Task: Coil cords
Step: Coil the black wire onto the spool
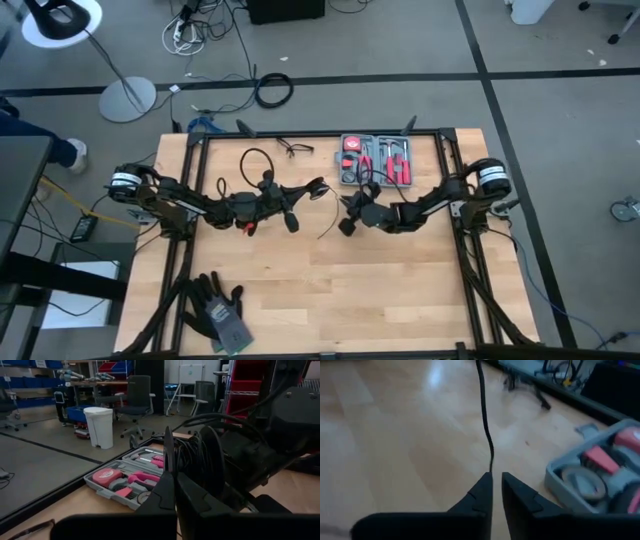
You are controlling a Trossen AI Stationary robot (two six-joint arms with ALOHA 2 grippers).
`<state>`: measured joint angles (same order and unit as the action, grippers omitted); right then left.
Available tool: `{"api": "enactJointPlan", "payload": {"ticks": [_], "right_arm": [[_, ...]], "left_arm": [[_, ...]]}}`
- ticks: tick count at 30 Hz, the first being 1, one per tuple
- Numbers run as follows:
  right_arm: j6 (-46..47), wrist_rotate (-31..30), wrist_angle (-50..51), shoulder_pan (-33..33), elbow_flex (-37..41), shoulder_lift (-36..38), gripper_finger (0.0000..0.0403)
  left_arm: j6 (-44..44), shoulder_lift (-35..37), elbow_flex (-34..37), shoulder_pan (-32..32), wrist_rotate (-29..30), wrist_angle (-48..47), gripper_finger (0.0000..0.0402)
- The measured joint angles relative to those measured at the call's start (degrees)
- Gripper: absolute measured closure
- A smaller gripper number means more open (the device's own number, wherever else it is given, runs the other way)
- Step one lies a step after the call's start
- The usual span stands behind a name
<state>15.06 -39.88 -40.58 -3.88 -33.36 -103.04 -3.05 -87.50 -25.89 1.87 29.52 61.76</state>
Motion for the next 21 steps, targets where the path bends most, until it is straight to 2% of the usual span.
{"api": "enactJointPlan", "payload": {"ticks": [7,12,17,21], "right_arm": [[-5.08,0.00,-6.87,0.51,-0.29,-2.82,0.0314],[-4.84,0.06,-7.60,1.57,-0.28,-2.82,0.0305],[-4.75,4.29,-7.86,2.86,-0.28,-2.82,0.0324],[-2.56,6.27,-7.86,3.52,-0.28,-2.82,0.0372]], "left_arm": [[0.02,0.00,-0.02,0.00,0.01,0.03,0.0401],[0.02,0.00,0.00,0.00,0.02,0.05,0.0401],[0.02,0.00,0.00,0.00,0.02,0.07,0.0401],[0.02,0.00,0.00,0.00,0.02,0.09,0.0401]]}}
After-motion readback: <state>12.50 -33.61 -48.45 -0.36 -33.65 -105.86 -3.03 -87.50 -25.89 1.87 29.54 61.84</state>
